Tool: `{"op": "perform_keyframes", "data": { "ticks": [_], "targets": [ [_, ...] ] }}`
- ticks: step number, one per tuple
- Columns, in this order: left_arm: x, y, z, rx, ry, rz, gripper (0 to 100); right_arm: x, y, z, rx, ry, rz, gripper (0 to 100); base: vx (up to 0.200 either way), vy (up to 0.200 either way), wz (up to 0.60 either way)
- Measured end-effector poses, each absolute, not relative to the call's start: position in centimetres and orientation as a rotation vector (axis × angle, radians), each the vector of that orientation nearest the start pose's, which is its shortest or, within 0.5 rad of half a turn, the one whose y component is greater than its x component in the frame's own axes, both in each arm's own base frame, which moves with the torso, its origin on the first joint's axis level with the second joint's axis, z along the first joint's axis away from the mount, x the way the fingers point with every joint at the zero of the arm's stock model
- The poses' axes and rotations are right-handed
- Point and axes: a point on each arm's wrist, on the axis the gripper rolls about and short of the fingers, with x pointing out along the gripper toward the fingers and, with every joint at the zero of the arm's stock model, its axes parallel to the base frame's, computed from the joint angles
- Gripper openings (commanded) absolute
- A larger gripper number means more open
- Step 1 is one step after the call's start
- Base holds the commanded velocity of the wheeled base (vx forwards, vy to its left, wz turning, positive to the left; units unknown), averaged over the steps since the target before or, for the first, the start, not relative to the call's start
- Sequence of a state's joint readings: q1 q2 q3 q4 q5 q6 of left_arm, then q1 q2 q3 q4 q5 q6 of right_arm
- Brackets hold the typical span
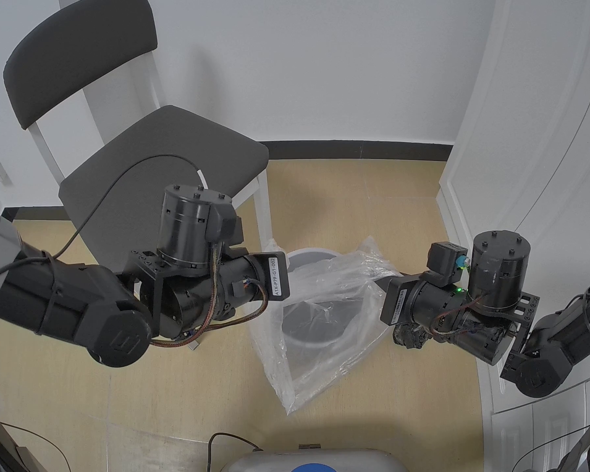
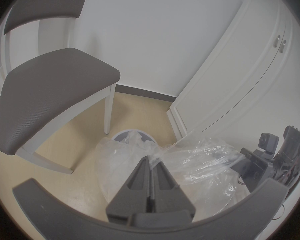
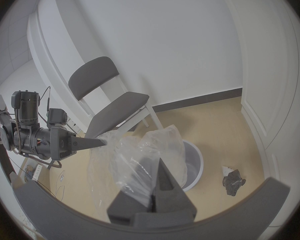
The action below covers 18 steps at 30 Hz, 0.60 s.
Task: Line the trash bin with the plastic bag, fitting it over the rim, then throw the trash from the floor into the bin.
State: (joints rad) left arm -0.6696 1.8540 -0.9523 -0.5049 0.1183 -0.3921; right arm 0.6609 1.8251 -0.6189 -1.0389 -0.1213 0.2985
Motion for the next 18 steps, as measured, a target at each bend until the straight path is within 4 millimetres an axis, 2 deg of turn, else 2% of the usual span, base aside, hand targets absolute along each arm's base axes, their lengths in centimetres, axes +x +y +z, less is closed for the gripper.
{"op": "perform_keyframes", "data": {
  "ticks": [18],
  "targets": [
    [28.3, -21.5, 14.4, -0.213, 0.501, -0.442, 0, 25.5, 19.5, 12.2, 0.223, 0.278, 0.501, 0, 0.000, 0.000, 0.00]
  ]
}}
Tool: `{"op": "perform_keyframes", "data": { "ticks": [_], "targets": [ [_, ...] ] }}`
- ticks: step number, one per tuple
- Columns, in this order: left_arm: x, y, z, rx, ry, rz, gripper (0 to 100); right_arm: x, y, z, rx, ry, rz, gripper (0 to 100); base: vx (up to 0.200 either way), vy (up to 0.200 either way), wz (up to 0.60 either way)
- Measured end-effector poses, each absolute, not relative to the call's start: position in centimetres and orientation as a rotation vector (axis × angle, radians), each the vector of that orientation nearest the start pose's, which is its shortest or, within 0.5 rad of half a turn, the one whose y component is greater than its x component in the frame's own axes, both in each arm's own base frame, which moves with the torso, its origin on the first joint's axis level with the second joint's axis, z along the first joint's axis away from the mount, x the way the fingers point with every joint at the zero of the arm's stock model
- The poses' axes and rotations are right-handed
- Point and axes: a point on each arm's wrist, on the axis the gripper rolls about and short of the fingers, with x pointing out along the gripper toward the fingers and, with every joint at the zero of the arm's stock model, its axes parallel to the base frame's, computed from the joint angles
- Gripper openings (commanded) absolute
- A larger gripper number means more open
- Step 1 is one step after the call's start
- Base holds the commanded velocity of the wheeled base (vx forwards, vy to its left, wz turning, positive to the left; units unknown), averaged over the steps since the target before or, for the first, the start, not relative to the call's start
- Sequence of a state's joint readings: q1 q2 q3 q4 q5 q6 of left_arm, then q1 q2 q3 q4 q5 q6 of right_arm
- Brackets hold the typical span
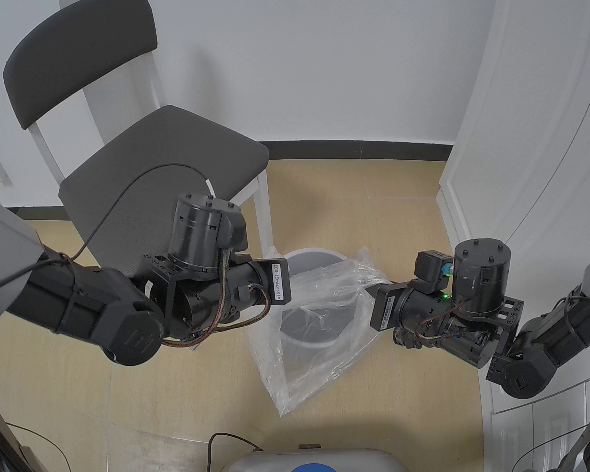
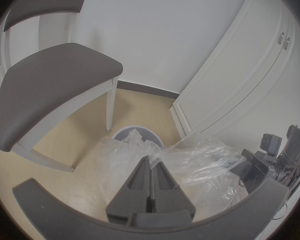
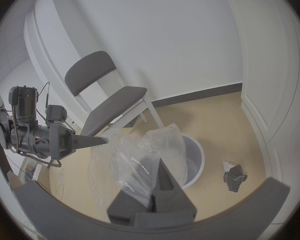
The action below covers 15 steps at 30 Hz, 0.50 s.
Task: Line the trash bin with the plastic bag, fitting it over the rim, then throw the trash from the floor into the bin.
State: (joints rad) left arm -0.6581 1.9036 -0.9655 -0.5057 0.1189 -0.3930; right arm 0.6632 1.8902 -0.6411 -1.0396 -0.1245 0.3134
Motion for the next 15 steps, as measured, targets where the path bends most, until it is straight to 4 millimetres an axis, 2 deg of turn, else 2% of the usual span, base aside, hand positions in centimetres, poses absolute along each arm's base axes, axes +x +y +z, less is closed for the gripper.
{"op": "perform_keyframes", "data": {
  "ticks": [15],
  "targets": [
    [29.14, -21.13, 13.84, -0.215, 0.510, -0.414, 0, 26.49, 20.29, 11.34, 0.221, 0.278, 0.496, 0, 0.000, 0.000, 0.00]
  ]
}}
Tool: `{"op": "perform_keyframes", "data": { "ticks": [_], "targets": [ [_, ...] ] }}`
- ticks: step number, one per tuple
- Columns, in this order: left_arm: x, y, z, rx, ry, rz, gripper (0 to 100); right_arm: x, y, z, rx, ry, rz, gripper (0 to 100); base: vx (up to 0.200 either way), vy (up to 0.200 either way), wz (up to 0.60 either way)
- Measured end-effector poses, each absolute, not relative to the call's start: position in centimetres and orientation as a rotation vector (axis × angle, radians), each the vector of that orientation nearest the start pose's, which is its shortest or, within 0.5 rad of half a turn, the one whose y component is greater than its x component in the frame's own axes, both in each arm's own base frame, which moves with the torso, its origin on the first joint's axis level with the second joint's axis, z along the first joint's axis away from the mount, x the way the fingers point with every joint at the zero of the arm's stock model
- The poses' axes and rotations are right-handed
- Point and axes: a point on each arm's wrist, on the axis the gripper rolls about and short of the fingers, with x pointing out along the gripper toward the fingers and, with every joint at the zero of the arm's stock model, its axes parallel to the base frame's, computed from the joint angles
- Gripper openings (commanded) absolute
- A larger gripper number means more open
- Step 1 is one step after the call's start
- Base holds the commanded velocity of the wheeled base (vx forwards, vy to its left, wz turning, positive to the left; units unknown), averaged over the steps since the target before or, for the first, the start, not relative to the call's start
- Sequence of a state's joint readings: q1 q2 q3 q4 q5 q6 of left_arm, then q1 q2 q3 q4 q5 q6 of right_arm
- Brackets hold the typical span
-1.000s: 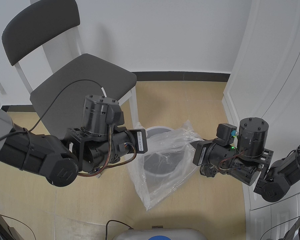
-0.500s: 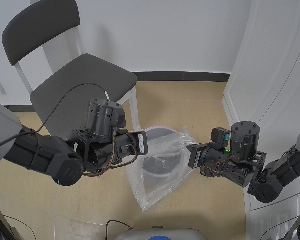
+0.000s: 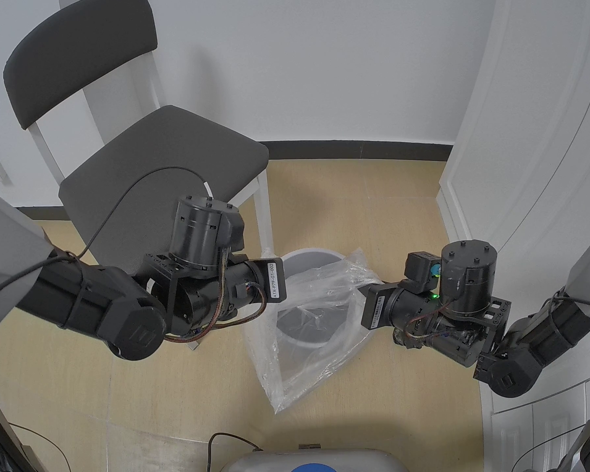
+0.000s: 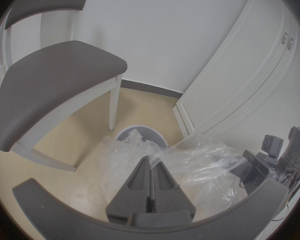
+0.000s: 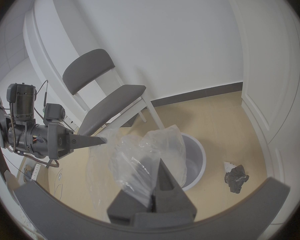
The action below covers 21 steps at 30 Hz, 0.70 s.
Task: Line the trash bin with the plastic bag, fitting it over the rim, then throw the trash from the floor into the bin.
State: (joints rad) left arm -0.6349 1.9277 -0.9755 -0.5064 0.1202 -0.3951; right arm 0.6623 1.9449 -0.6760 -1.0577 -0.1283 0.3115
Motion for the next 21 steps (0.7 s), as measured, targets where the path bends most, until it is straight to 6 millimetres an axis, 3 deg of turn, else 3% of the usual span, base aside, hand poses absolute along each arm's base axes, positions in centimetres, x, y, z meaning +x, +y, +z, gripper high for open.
{"op": "perform_keyframes", "data": {
  "ticks": [10, 21],
  "targets": [
    [30.7, -21.9, 14.1, -0.329, 0.483, -0.395, 0, 27.9, 20.0, 10.6, 0.224, 0.272, 0.456, 0, 0.000, 0.000, 0.00],
    [33.6, -24.4, 14.6, -0.331, 0.494, -0.410, 0, 30.8, 16.1, 8.4, 0.223, 0.340, 0.380, 0, 0.000, 0.000, 0.00]
  ]
}}
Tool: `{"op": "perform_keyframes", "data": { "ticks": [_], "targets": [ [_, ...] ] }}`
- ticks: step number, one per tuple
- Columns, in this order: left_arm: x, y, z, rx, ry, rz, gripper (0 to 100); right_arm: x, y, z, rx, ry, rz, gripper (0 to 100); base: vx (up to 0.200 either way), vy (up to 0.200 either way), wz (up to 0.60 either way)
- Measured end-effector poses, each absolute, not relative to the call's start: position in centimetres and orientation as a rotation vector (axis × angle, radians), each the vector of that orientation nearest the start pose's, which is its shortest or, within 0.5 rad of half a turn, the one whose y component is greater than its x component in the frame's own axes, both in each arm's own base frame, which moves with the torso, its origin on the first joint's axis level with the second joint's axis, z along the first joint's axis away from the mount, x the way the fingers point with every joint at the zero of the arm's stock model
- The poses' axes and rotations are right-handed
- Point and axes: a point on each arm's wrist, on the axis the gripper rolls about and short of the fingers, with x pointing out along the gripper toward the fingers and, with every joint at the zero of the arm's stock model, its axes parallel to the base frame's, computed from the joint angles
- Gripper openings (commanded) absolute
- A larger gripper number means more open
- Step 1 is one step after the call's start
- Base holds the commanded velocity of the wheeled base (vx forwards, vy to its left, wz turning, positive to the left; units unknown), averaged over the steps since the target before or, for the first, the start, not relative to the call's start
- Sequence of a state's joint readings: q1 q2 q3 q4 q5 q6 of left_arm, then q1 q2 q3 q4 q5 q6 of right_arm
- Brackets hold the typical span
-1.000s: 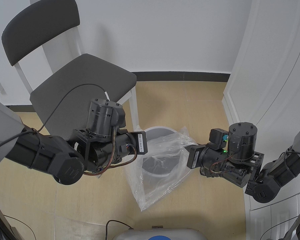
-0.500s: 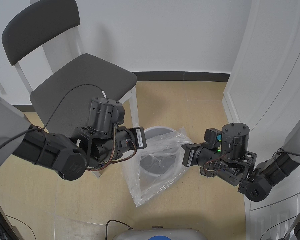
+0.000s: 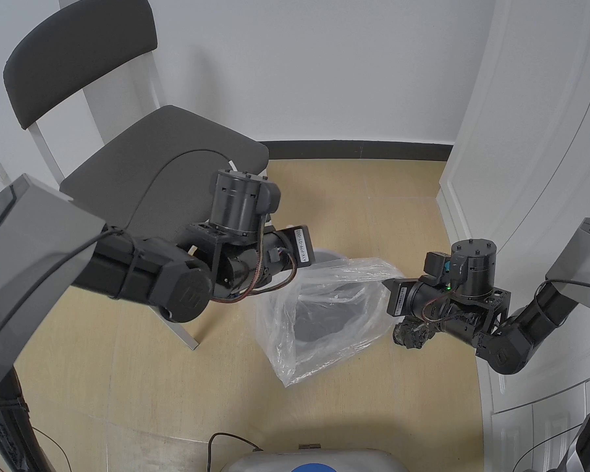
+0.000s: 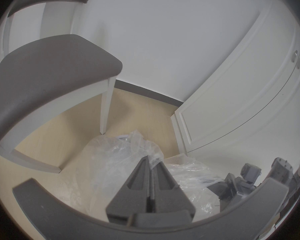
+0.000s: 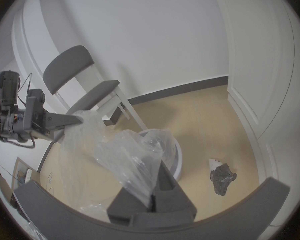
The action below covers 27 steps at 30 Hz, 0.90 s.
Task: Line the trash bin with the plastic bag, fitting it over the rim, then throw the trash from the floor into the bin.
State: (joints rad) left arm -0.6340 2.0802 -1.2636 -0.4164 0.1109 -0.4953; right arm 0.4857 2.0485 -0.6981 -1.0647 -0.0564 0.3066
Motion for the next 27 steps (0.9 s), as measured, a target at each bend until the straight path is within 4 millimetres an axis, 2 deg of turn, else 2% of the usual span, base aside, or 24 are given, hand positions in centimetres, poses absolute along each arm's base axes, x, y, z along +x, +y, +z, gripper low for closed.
{"op": "perform_keyframes", "data": {
  "ticks": [8, 13, 20, 27],
  "targets": [
    [36.2, -27.0, 13.6, -0.342, 0.496, -0.442, 0, 32.2, 14.5, 5.8, 0.210, 0.411, 0.338, 0, 0.000, 0.000, 0.00],
    [37.8, -28.7, 13.2, -0.355, 0.472, -0.461, 0, 32.7, 13.9, 4.9, 0.201, 0.431, 0.318, 0, 0.000, 0.000, 0.00],
    [39.3, -30.7, 13.0, -0.370, 0.472, -0.509, 0, 33.4, 12.1, 4.3, 0.147, 0.433, 0.279, 0, 0.000, 0.000, 0.00],
    [40.6, -31.4, 10.7, -0.395, 0.515, -0.508, 0, 33.7, 10.4, 4.8, 0.134, 0.416, 0.237, 0, 0.000, 0.000, 0.00]
  ]
}}
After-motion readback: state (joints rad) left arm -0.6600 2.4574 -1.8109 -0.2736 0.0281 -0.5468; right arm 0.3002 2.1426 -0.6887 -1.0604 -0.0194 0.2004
